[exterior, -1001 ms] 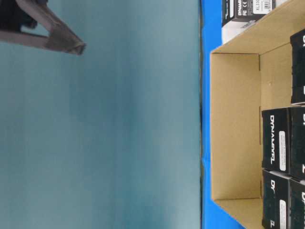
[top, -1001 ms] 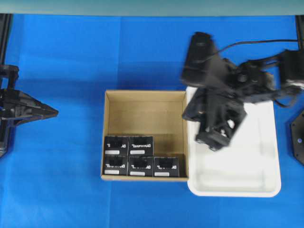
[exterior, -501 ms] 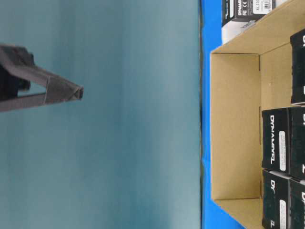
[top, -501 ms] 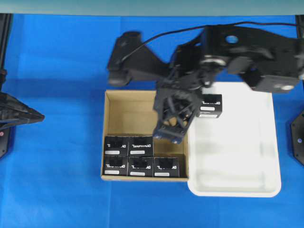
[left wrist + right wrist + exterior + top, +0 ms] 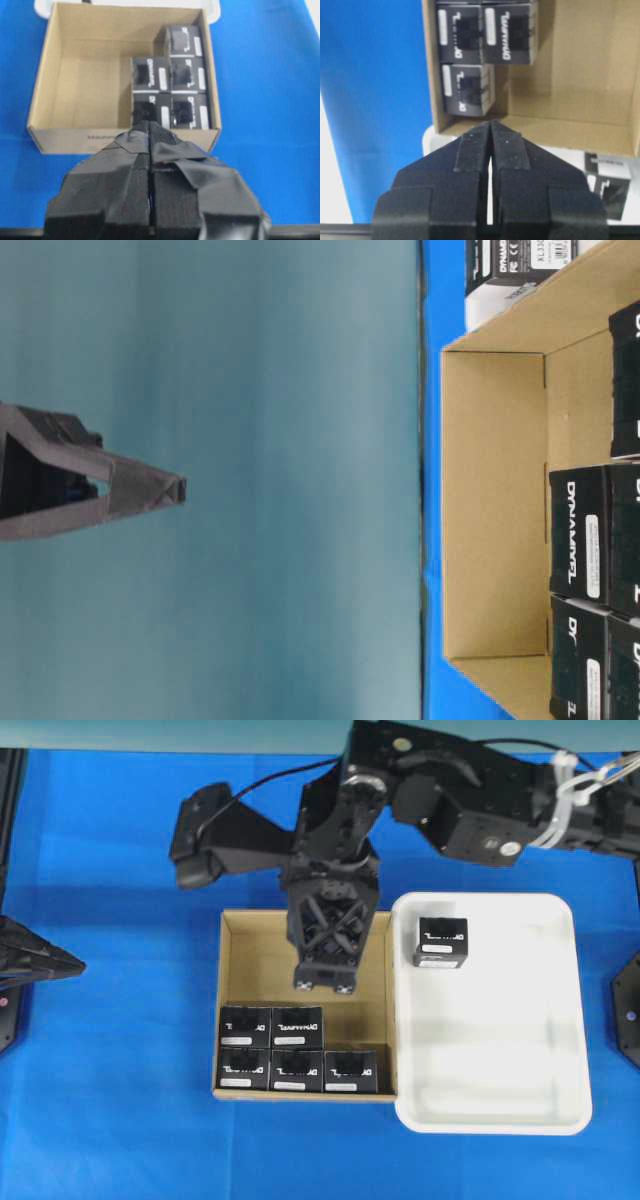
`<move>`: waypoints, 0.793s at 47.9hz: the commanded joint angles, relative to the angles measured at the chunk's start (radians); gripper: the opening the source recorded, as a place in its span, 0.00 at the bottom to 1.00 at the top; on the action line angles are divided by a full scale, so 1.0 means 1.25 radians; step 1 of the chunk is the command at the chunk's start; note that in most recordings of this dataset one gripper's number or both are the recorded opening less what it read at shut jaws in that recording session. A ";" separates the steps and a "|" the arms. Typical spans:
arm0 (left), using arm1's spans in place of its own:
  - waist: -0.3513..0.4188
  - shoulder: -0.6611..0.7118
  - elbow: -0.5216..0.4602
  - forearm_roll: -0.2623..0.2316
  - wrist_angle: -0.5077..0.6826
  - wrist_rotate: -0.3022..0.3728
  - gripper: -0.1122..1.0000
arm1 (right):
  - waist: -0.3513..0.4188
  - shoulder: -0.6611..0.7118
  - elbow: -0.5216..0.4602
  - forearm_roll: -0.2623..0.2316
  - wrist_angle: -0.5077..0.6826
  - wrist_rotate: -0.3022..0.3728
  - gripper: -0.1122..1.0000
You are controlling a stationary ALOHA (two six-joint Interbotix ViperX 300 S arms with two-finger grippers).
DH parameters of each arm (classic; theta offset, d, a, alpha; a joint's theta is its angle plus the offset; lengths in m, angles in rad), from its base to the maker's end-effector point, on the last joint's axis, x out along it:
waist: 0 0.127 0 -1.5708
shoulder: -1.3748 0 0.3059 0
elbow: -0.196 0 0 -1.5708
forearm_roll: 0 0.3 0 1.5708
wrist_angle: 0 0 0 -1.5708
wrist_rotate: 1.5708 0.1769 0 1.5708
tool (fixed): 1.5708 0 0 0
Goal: Pick the box from inside the cardboard box.
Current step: 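Lower the open right gripper into the cardboard box over a black box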
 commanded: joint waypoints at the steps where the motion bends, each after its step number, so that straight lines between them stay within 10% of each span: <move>1: -0.004 0.006 -0.023 0.001 -0.004 -0.001 0.04 | 0.002 0.020 -0.016 0.006 -0.001 -0.002 0.12; 15: -0.004 0.005 -0.023 0.001 -0.004 -0.001 0.04 | 0.006 0.058 -0.021 -0.001 -0.032 -0.044 0.25; 29: -0.004 0.007 -0.023 0.001 -0.004 0.000 0.04 | 0.013 0.069 0.000 -0.033 -0.043 -0.043 0.90; 38: -0.004 0.009 -0.023 0.001 -0.004 0.000 0.04 | 0.013 0.070 0.011 -0.036 -0.043 -0.037 0.98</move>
